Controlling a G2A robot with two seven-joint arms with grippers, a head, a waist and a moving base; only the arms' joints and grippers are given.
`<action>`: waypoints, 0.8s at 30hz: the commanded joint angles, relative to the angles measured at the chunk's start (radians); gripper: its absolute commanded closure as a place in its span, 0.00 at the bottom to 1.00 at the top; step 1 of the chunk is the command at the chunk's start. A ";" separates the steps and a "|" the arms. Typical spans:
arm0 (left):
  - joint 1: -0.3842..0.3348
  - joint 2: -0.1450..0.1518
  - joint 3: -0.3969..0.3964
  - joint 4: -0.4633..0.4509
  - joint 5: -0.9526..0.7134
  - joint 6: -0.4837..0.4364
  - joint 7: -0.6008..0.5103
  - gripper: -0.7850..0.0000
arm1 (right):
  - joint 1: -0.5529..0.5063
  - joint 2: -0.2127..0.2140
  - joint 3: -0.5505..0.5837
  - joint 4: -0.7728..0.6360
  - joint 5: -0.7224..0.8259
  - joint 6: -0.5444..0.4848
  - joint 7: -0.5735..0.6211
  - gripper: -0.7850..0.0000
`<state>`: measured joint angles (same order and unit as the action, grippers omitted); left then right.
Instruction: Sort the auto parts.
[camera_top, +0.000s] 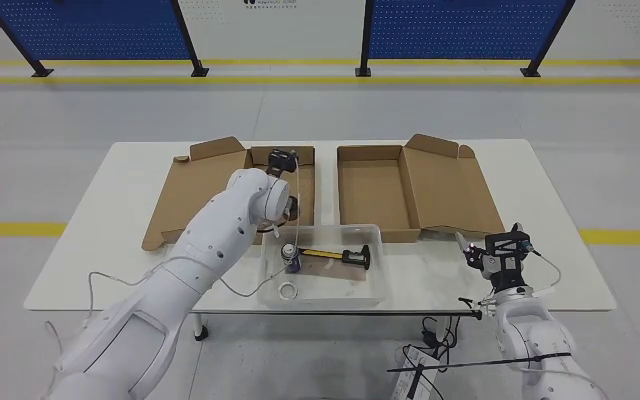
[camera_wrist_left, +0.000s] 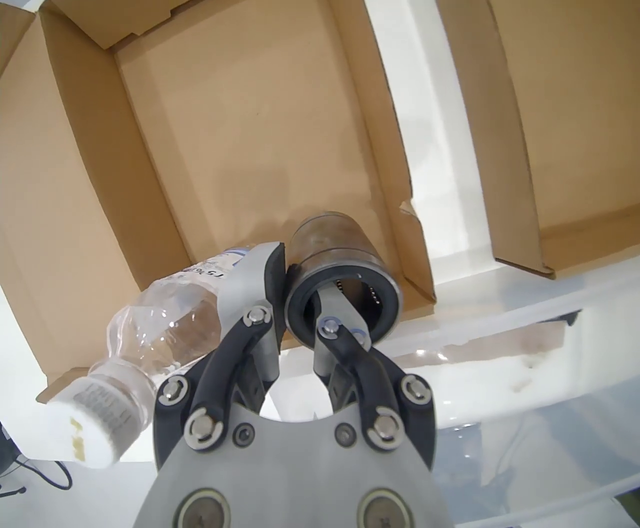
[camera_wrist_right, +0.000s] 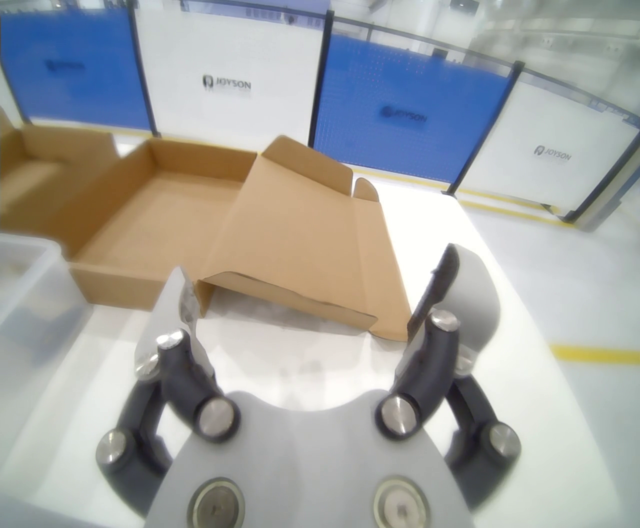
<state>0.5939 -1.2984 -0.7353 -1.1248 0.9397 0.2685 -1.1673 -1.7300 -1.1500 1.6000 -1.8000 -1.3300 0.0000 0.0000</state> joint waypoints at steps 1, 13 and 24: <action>-0.002 -0.005 -0.003 0.015 -0.010 0.001 -0.006 1.00 | 0.000 0.000 0.000 0.000 0.000 0.000 0.000 0.00; -0.021 -0.026 -0.016 0.089 -0.049 -0.013 -0.036 1.00 | 0.000 0.000 0.000 0.000 0.000 0.000 0.000 0.00; -0.038 -0.047 0.000 0.143 -0.033 -0.032 -0.050 1.00 | 0.000 0.000 0.000 0.000 0.000 0.000 0.000 0.00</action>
<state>0.5565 -1.3432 -0.7360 -0.9886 0.9070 0.2376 -1.2179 -1.7300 -1.1500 1.6000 -1.8000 -1.3300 0.0000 0.0000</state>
